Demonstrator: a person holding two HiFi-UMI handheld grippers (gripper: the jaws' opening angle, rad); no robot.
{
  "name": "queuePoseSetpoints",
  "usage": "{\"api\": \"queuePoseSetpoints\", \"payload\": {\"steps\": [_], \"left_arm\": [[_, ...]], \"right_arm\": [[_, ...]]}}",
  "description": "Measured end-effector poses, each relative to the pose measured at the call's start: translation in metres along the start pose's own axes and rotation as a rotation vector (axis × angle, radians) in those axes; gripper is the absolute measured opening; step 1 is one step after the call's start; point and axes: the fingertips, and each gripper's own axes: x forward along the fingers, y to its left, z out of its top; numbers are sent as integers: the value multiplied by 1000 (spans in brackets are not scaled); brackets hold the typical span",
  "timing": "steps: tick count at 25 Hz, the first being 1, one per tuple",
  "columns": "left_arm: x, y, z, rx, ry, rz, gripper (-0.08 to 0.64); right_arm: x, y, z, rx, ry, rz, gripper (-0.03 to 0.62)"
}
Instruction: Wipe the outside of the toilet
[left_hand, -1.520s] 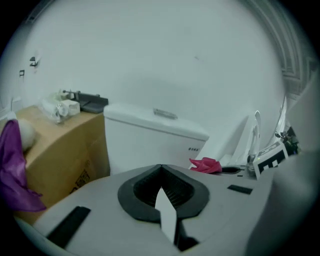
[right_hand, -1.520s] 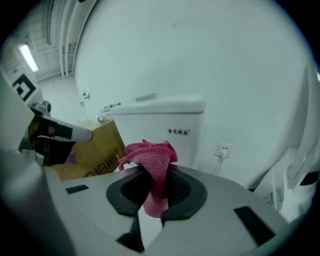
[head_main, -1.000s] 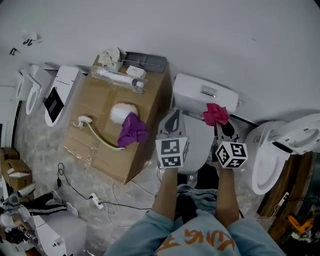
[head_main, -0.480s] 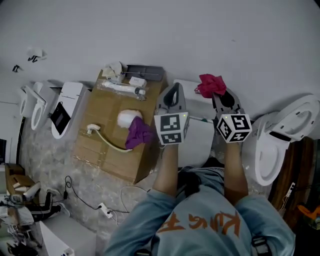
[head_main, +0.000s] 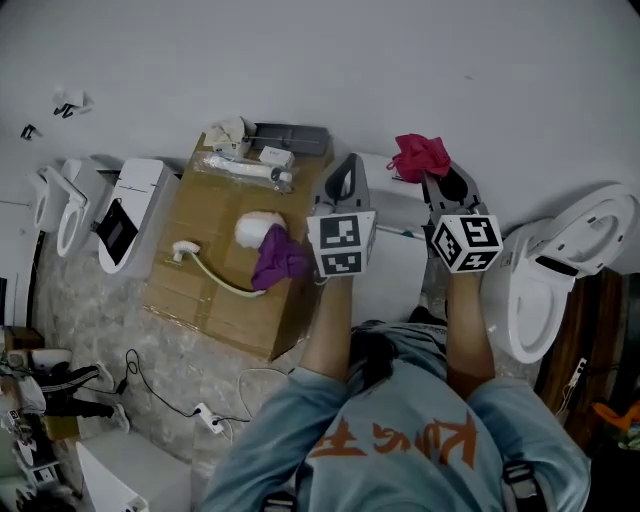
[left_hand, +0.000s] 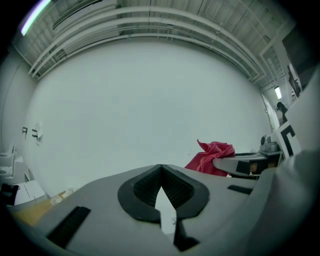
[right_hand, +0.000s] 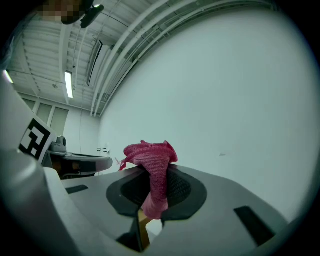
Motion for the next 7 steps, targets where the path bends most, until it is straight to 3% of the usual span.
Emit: {"api": "queuePoseSetpoints", "payload": {"steps": [7], "left_arm": [[-24,7,-19,-32,39,-17,25]], "right_arm": [[-24,21,-9,-7,14,-58,75]]}}
